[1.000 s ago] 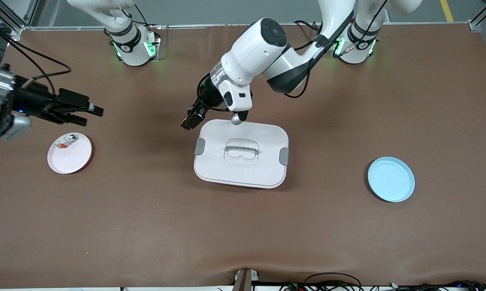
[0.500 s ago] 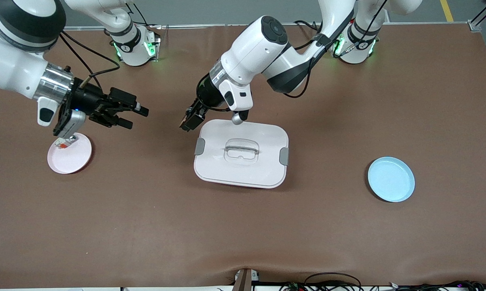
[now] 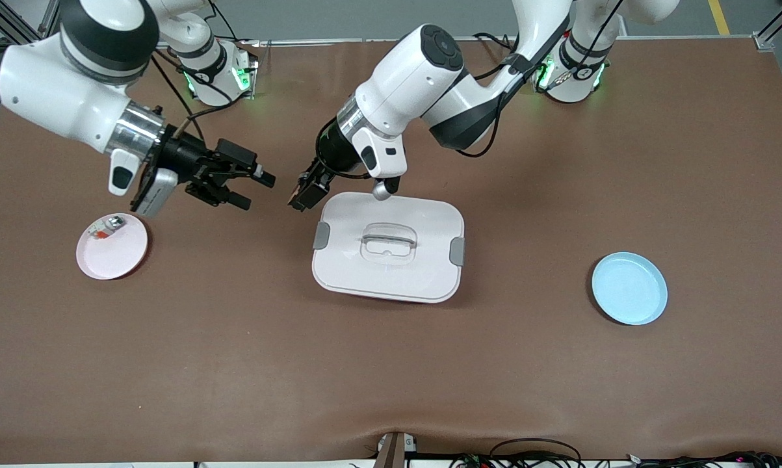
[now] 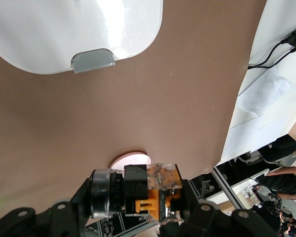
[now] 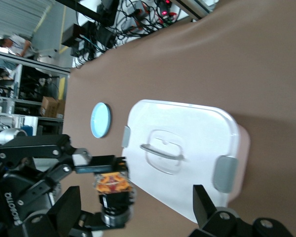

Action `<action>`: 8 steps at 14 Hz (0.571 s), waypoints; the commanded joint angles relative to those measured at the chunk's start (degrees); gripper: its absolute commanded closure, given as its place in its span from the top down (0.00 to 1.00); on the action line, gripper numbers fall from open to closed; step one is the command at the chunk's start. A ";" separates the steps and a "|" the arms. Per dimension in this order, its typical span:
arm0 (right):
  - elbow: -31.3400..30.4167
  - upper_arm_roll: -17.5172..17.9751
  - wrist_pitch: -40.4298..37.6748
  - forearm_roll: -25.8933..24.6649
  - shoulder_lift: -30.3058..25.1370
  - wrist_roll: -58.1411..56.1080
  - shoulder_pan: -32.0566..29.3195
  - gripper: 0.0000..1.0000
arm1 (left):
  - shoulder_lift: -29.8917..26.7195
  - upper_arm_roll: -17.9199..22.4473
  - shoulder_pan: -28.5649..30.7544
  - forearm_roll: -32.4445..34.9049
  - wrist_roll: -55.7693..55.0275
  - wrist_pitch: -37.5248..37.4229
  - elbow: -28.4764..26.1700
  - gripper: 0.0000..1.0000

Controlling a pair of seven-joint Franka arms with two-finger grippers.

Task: Transfer orange switch to right arm and place
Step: 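Hold the switch with the left gripper while the right gripper reaches it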

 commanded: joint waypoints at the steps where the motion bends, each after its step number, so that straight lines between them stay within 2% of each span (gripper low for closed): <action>1: -2.80 -0.62 3.13 3.23 -1.74 -0.99 1.87 1.00 | 0.26 0.69 -0.81 0.10 -1.05 0.15 1.25 0.21; 3: -3.16 -0.62 5.32 5.25 -1.65 -1.07 3.79 1.00 | 0.17 0.69 -0.73 0.10 -1.05 0.24 1.25 0.21; 8: -4.39 -0.62 14.91 5.52 -0.60 -0.99 9.51 1.00 | 0.17 0.69 -0.64 0.10 -1.05 0.24 1.07 0.21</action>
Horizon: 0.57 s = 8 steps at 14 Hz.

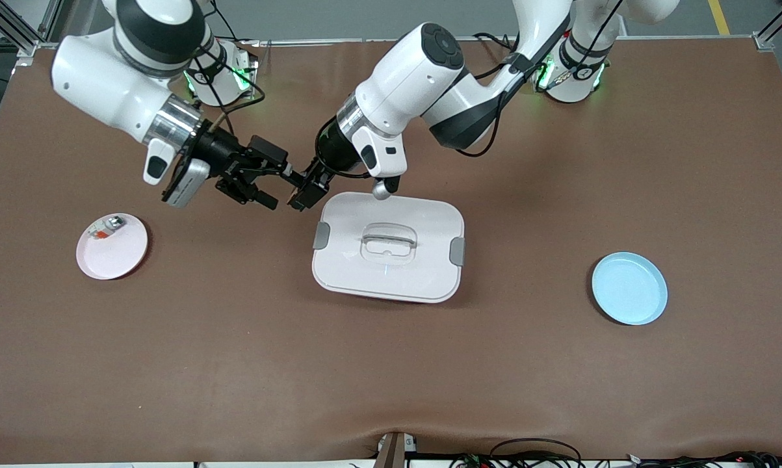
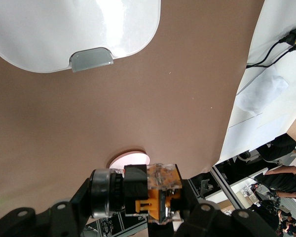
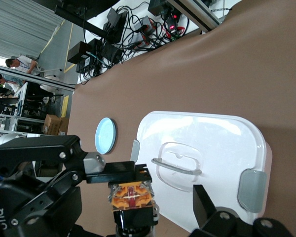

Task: Transfer orange switch to right arm and place
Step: 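Hold the switch with the left gripper while the right gripper reaches it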

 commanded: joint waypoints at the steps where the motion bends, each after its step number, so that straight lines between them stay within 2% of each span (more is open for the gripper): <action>1: -1.38 -0.56 2.49 2.09 -0.42 -1.42 2.27 1.00 | 0.08 0.54 -0.66 0.10 -1.05 0.24 0.90 0.21; 3: -1.56 -0.56 2.50 2.27 -0.33 -4.31 1.84 1.00 | -0.01 0.54 -0.57 0.10 -1.05 0.15 0.91 0.21; 7: -3.05 -0.82 1.88 11.73 -0.24 -12.56 1.48 1.00 | -0.01 0.54 -0.49 0.10 -1.05 0.15 0.91 0.21; 8: -3.23 -0.91 1.79 12.80 -0.24 -13.98 1.31 1.00 | -0.01 0.54 -0.57 0.10 -1.05 0.15 0.91 0.21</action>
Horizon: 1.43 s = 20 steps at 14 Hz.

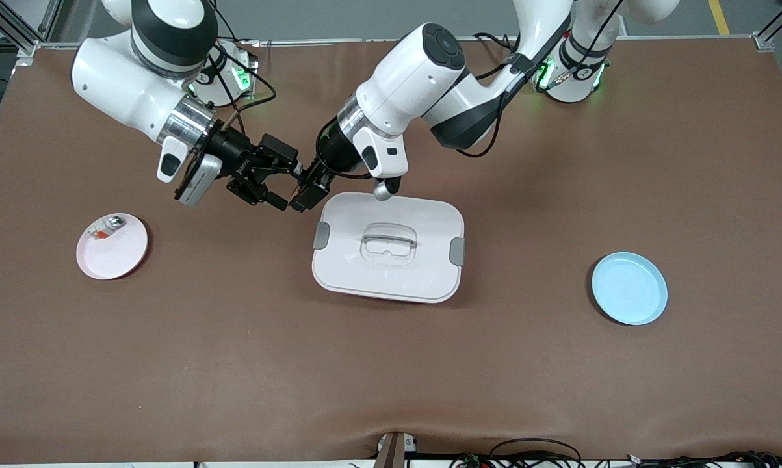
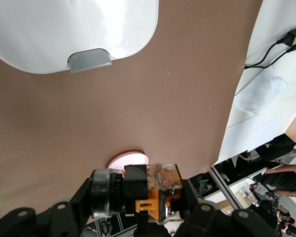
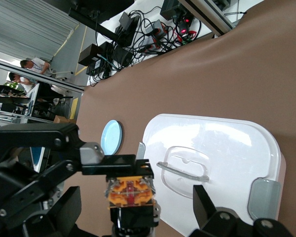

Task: Transfer orange switch to right arm and place
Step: 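Close the right gripper on the switch held by the left gripper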

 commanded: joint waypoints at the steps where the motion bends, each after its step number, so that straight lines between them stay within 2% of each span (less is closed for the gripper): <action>1: -1.54 -0.14 -0.06 4.21 -0.56 -4.45 -0.40 1.00 | -0.01 0.50 -0.49 0.10 -1.05 0.15 0.75 0.21; 2: -1.54 -0.14 0.03 4.21 -0.30 -4.54 -0.49 1.00 | -0.01 0.50 -0.49 0.10 -0.96 0.24 0.75 0.21; 5: -1.28 -0.14 0.03 4.21 -0.21 -4.54 -0.40 0.72 | -0.18 0.50 -0.31 0.10 -0.96 0.15 0.67 0.21; 6: -1.10 -0.14 0.03 4.21 -0.12 -4.54 -0.49 0.67 | -0.36 0.50 -0.31 0.10 -0.96 0.15 0.67 0.21; 18: 2.59 -0.14 0.12 4.74 2.34 -3.13 -0.58 0.65 | -0.36 0.50 -0.31 0.10 -0.87 0.15 0.67 0.21; 20: 2.68 -0.23 0.03 4.74 2.34 -3.13 -0.58 0.48 | -0.45 0.50 -0.40 0.10 -0.96 0.15 0.67 0.21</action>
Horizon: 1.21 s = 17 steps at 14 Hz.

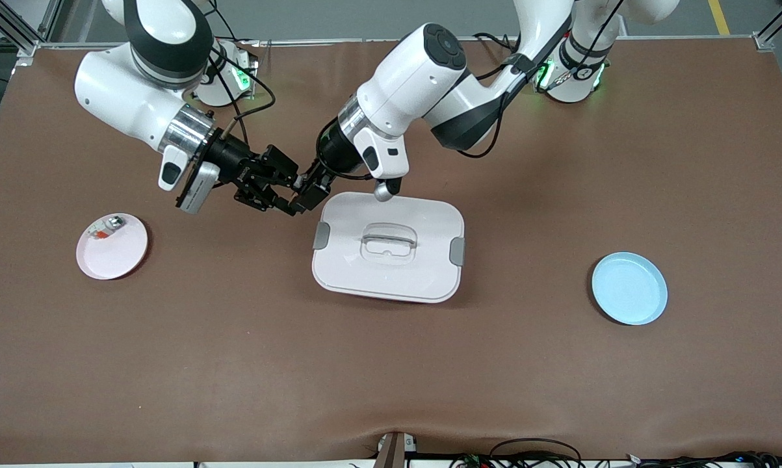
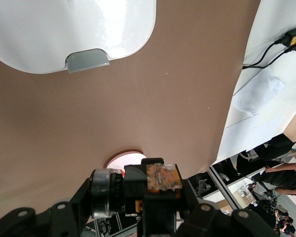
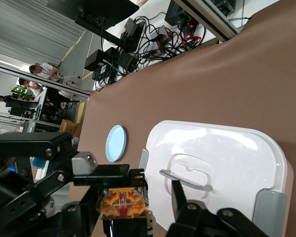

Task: Transfer orange switch to right arm and place
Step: 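Close the right gripper on the switch held by the left gripper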

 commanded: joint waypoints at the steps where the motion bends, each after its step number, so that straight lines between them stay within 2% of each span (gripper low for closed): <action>1: 1.14 0.10 0.23 1.61 0.96 -0.73 -0.49 0.31 | -0.45 0.44 -0.41 0.19 -0.87 0.15 0.34 0.21; 2: 1.14 0.10 0.58 1.61 1.05 -1.00 -0.49 0.09 | -0.54 0.44 -0.41 0.19 -0.87 0.15 0.34 0.21; 3: 1.22 0.01 0.76 1.61 1.14 -1.09 -0.40 0.00 | -0.54 0.44 -0.41 0.19 -0.87 0.15 0.34 0.21; 5: 1.31 0.10 0.58 1.61 1.22 -0.91 -0.40 0.00 | -0.45 0.44 -0.41 0.19 -0.87 0.15 0.34 0.22; 6: 1.31 0.01 0.58 1.61 1.22 -1.08 -0.49 0.00 | -0.54 0.44 -0.41 0.19 -0.70 0.15 0.34 0.28; 8: 1.31 0.01 0.58 1.53 1.22 -1.00 -0.49 0.00 | -0.54 0.44 -0.33 0.19 -0.08 0.15 0.34 0.77; 10: 1.31 -0.16 0.15 1.35 1.31 -1.00 -1.01 0.00 | -0.54 0.52 -0.41 0.28 -0.08 0.15 0.34 1.00; 14: 2.01 -0.08 -2.04 -0.57 1.93 -2.83 -4.17 0.00 | -1.59 0.44 -0.15 2.03 -0.08 0.07 0.34 1.00; 15: 3.06 -0.08 -3.45 -3.02 2.97 -3.28 -5.40 0.00 | -2.20 0.44 -0.06 2.64 -0.08 -0.02 0.25 1.00; 17: 6.04 -0.08 -6.26 -11.43 4.47 -3.28 -7.68 0.00 | -3.43 0.44 0.90 3.70 0.01 -1.33 0.08 1.00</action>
